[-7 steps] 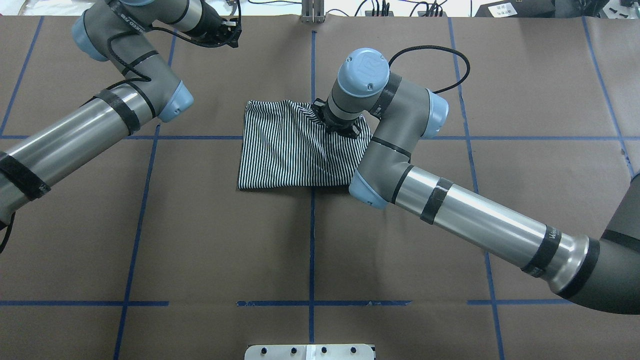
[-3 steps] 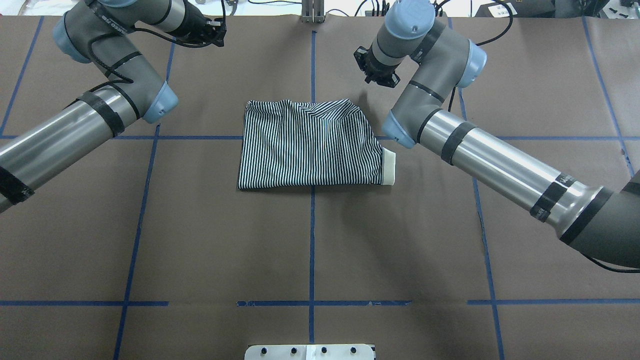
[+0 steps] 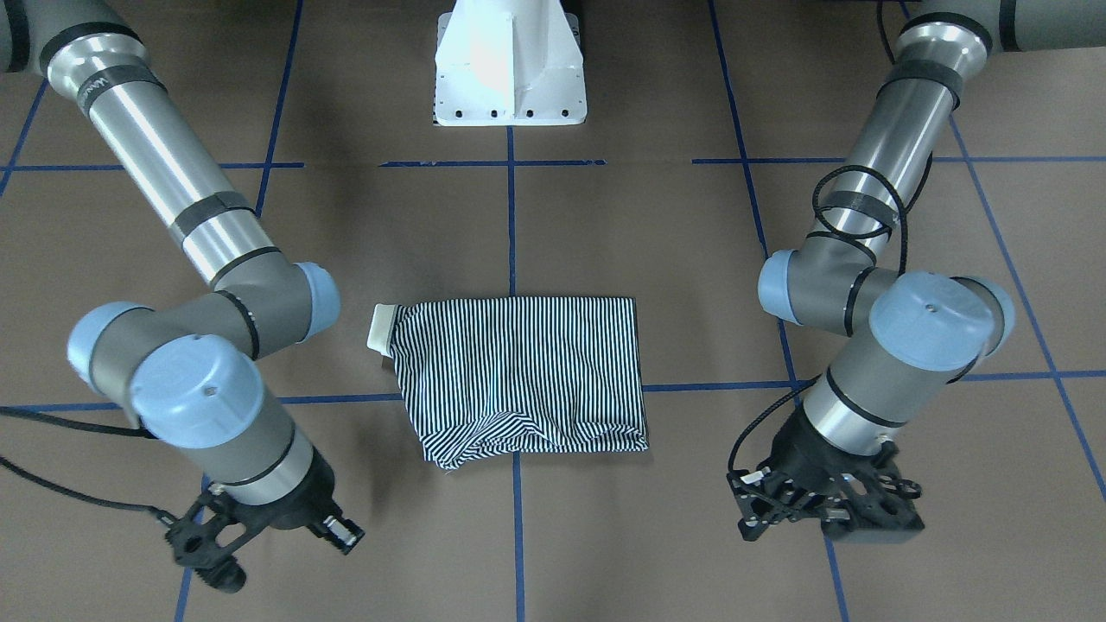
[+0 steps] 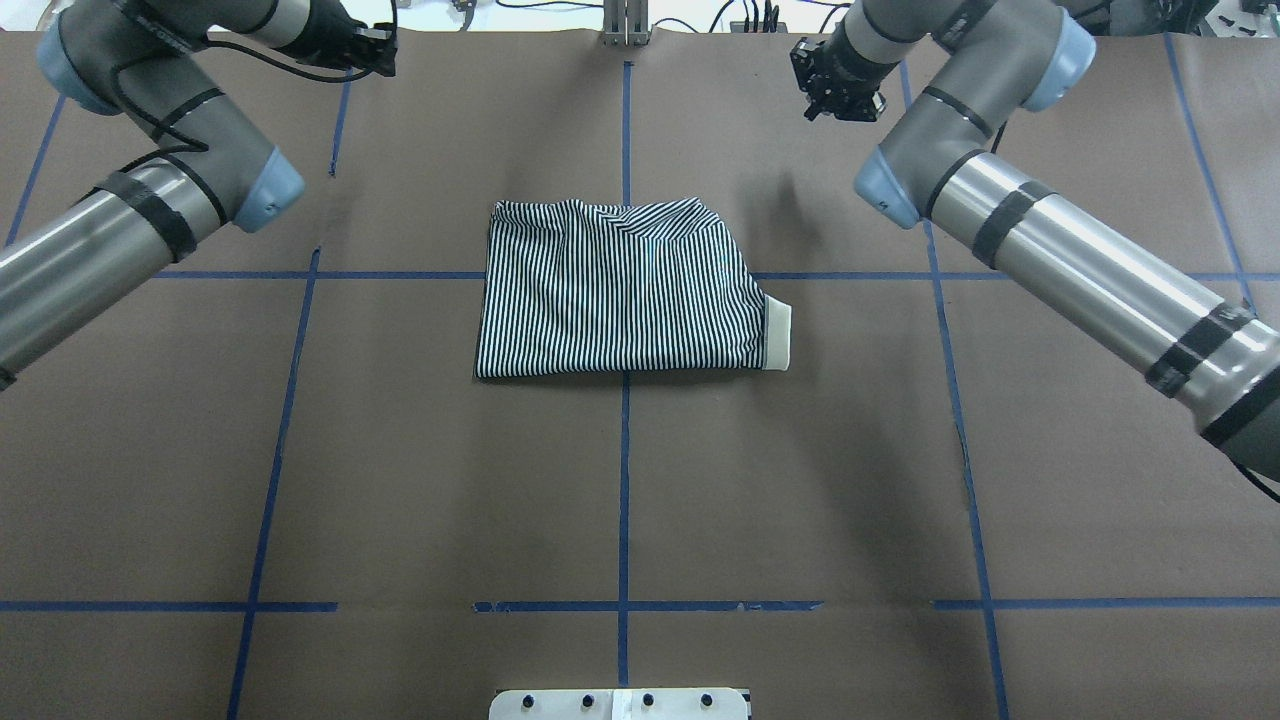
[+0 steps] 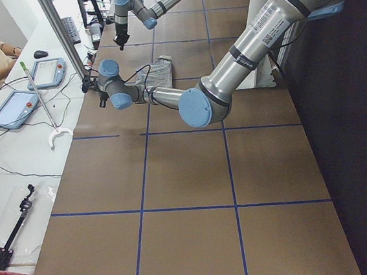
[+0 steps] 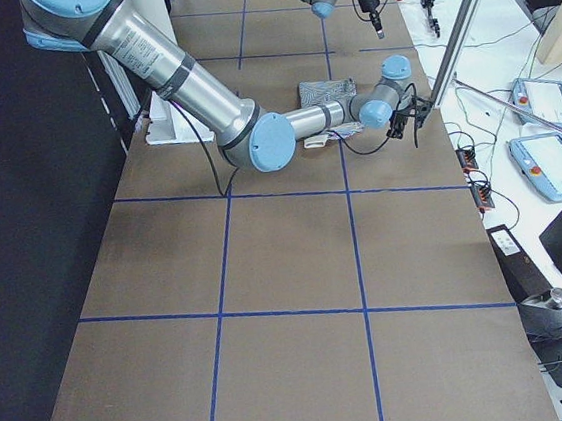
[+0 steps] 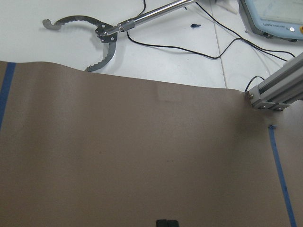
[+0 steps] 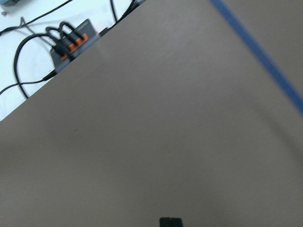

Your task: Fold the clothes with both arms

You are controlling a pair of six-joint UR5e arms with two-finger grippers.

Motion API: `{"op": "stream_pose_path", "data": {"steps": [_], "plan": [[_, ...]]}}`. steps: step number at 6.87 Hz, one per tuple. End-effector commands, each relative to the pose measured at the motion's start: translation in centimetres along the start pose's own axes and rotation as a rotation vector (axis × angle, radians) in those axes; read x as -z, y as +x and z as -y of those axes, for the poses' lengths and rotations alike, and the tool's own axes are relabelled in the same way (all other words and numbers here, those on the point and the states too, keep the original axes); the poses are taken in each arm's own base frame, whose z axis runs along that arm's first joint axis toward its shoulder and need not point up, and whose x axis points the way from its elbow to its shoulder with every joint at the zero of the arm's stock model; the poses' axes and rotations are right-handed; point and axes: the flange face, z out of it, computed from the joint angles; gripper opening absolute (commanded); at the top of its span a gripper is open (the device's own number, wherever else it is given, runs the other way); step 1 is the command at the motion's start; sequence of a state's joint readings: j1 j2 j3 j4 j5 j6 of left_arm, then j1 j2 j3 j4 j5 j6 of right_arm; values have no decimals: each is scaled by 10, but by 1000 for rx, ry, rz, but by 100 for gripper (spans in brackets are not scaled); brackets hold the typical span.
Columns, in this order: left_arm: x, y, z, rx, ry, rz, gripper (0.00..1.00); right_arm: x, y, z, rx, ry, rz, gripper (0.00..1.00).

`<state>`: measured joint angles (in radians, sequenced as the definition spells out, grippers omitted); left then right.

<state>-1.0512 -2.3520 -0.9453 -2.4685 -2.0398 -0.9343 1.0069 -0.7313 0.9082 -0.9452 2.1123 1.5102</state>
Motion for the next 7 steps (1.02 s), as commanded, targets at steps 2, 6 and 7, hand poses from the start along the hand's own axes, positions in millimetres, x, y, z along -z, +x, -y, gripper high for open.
{"op": "stream_pose_path", "data": {"steps": [2,6,7], "plan": [[95,-193,27,-201,-27,42,0,76,205,126,169,-46,-66,0],[230,-324,33,-245,-168,182,0,196,496,225,605,-102,-247,0],[243,-336,-6,-230,-249,200,22,229,543,235,628,-101,-248,0]]}}
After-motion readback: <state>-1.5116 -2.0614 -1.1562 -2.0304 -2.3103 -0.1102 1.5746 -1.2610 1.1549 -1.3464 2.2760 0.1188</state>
